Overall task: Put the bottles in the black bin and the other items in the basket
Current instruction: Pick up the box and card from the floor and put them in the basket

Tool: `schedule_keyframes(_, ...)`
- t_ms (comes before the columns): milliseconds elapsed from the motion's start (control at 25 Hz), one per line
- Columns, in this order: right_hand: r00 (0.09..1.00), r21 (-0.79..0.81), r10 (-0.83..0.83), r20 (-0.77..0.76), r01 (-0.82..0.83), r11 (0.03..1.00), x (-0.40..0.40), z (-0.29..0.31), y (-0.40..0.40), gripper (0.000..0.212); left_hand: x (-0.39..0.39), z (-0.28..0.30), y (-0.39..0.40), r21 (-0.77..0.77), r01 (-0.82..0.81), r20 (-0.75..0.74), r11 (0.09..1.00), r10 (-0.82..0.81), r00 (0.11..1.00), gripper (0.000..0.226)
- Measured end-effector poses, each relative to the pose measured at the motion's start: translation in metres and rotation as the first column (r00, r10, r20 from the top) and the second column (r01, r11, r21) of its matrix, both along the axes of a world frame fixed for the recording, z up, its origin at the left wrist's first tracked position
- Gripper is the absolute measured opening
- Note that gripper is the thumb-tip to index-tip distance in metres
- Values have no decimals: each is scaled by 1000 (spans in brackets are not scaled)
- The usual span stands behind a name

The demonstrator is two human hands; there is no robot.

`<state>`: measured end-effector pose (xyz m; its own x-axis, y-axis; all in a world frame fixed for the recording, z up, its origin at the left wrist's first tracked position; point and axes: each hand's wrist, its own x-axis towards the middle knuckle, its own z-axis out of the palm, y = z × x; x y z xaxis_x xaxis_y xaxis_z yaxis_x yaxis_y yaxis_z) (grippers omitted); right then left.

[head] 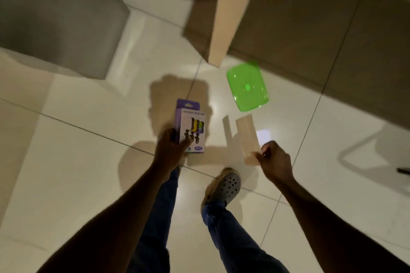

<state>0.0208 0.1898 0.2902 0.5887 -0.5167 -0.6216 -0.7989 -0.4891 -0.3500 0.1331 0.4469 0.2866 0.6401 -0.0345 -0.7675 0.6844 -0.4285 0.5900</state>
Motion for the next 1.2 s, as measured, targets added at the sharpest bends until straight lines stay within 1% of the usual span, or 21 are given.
schedule_keyframes(120, 993, 45, 41, 108, -46, 998, 37, 120, 38, 23, 22, 123, 23, -122, -159, -23, 980, 158, 987, 36)
schedule_keyframes(200, 982, 86, 34, 187, -51, 995, 65, 186, 66, 23, 37, 196, 37, -182, -213, 6, 960, 217, 976, 29)
schedule_keyframes(280, 962, 99, 44, 268, -73, 992, 100, 251, 97, 24, 57, 267, 56, -249, -264, 45, 932, 283, 958, 30)
schedule_keyframes(400, 929, 109, 23, 370, -68, 992, 149, 328, 136, 25, 90, 348, 87, -326, -286, 116, 901, 338, 934, 32)
schedule_keyframes(520, 892, 144, -19, 452, -52, 988, 201, 391, 168, 26, 128, 404, 123, -411, -291, 167, 864, 386, 908, 37)
schedule_keyframes(640, 793, 195, -95, 601, -30, 980, 258, 453, 196, 28, 177, 449, 159, -509, -276, 207, 815, 428, 880, 42)
schedule_keyframes(720, 711, 221, -141, 689, -21, 975, 292, 488, 208, 28, 212, 476, 173, -540, -272, 228, 796, 450, 863, 38)
schedule_keyframes(800, 653, 244, -186, 734, 1, 970, 321, 522, 215, 25, 247, 506, 179, -558, -286, 260, 779, 492, 831, 33)
schedule_keyframes(840, 623, 260, -217, 752, 23, 965, 335, 539, 217, 23, 265, 523, 180, -561, -279, 290, 780, 501, 816, 35)
schedule_keyframes(920, 547, 286, -268, 793, 54, 957, 363, 573, 211, 21, 297, 555, 178, -566, -243, 348, 788, 496, 796, 40)
schedule_keyframes(1000, 463, 272, -292, 837, 112, 956, 392, 606, 197, 21, 328, 584, 171, -579, -195, 383, 791, 476, 792, 39)
schedule_keyframes(1120, 338, 271, -335, 879, 224, 936, 440, 645, 167, 21, 376, 620, 151, -595, -136, 394, 792, 435, 809, 32)
schedule_keyframes(1200, 250, 276, -346, 904, 277, 920, 475, 663, 147, 21, 416, 644, 129, -626, -99, 391, 774, 421, 819, 31)
